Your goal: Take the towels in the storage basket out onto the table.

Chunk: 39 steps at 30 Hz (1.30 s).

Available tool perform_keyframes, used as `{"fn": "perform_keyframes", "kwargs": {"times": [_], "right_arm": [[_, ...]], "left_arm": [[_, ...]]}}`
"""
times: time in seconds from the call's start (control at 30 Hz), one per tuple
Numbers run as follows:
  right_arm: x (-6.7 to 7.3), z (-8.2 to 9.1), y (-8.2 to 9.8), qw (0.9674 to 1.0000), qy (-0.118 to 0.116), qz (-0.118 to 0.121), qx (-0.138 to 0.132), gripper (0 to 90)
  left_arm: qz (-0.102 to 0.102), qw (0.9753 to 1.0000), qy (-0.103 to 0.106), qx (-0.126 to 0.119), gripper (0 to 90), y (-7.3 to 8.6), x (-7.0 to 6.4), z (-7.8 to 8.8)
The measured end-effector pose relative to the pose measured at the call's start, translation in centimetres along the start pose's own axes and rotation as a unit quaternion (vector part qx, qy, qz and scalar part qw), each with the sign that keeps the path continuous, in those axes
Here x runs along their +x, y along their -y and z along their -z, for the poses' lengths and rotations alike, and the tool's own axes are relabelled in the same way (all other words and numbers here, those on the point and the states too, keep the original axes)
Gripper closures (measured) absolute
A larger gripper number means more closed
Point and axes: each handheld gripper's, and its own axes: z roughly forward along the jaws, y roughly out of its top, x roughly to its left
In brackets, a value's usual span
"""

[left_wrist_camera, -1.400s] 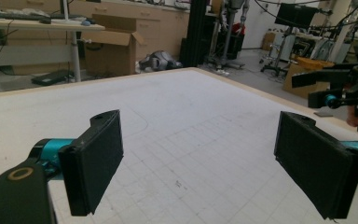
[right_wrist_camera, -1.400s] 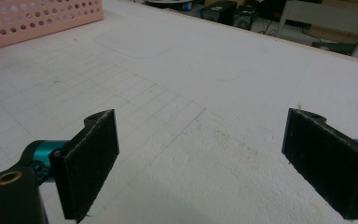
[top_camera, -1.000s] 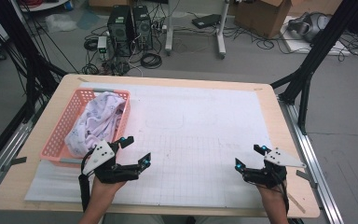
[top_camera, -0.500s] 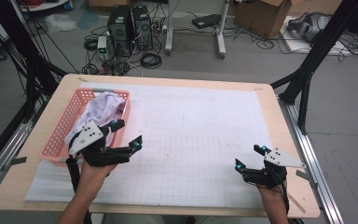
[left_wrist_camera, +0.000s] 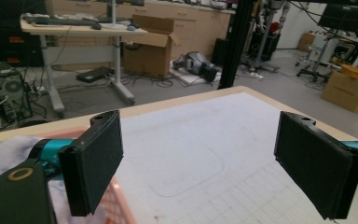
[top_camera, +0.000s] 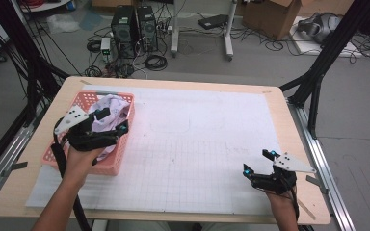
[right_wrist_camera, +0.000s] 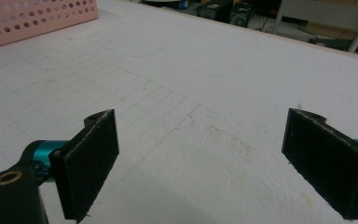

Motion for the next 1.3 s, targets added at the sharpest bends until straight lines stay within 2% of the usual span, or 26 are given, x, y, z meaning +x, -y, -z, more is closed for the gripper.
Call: {"fn": "perform_keyframes", "kwargs": {"times": [0.13,0.27,0.33,0.43,0.53,0.67,0.7,0.73,0.83,0.93,0.97,1.0,1.03,1.07,1.3], "right_arm": [[0.0,0.0,0.0,1.0000,0.000,0.000,0.000,9.3],[0.0,0.0,0.1,1.0000,0.000,-0.001,0.001,9.3],[0.0,0.1,0.1,1.0000,0.000,-0.002,0.002,9.3],[-0.1,0.1,0.1,1.0000,0.001,-0.001,0.002,9.3],[-0.1,0.1,0.1,1.0000,0.002,0.000,0.003,9.3],[-0.2,0.2,0.2,1.0000,0.002,-0.002,0.005,9.3],[-0.1,0.2,0.2,1.0000,0.002,-0.004,0.005,9.3],[-0.1,0.1,0.2,1.0000,0.002,-0.004,0.005,9.3],[-0.1,0.1,0.2,1.0000,0.001,-0.002,0.004,9.3],[-0.1,0.1,0.2,1.0000,0.000,-0.002,0.006,9.3],[-0.1,0.1,0.2,1.0000,0.000,-0.002,0.006,9.3],[-0.1,0.1,0.2,1.0000,0.000,-0.001,0.005,9.3],[-0.1,0.1,0.2,1.0000,-0.001,-0.002,0.005,9.3],[-0.1,0.1,0.2,1.0000,-0.001,0.000,0.005,9.3],[-0.1,0.1,0.3,1.0000,-0.001,-0.003,0.005,9.3]], "left_arm": [[0.001,0.9997,-0.023,0.005,15.8,-0.3,1.9,-0.2],[-0.014,0.9984,-0.045,0.032,15.8,-0.3,3.5,-0.6],[-0.013,0.9975,-0.053,0.045,15.8,-0.1,4.4,-0.8],[-0.006,0.9954,-0.072,0.063,15.8,0.4,5.8,-1.0],[0.009,0.9922,-0.092,0.084,15.7,1.1,7.1,-1.0],[0.012,0.9863,-0.115,0.118,15.6,1.8,8.3,-0.9],[0.011,0.9835,-0.124,0.131,15.6,2.1,8.6,-0.9],[0.011,0.9835,-0.124,0.131,15.6,2.1,8.6,-0.9],[0.008,0.9783,-0.136,0.156,15.6,2.7,9.1,-1.0],[0.008,0.9712,-0.146,0.188,15.6,3.5,9.6,-1.2],[0.008,0.9712,-0.146,0.188,15.6,3.5,9.6,-1.2],[0.012,0.9699,-0.147,0.194,15.6,3.8,9.7,-1.3],[0.015,0.9656,-0.151,0.211,15.7,4.3,9.9,-1.5],[0.015,0.9656,-0.151,0.211,15.7,4.3,9.9,-1.5],[0.026,0.9533,-0.156,0.257,15.6,5.2,10.5,-2.1]]}}
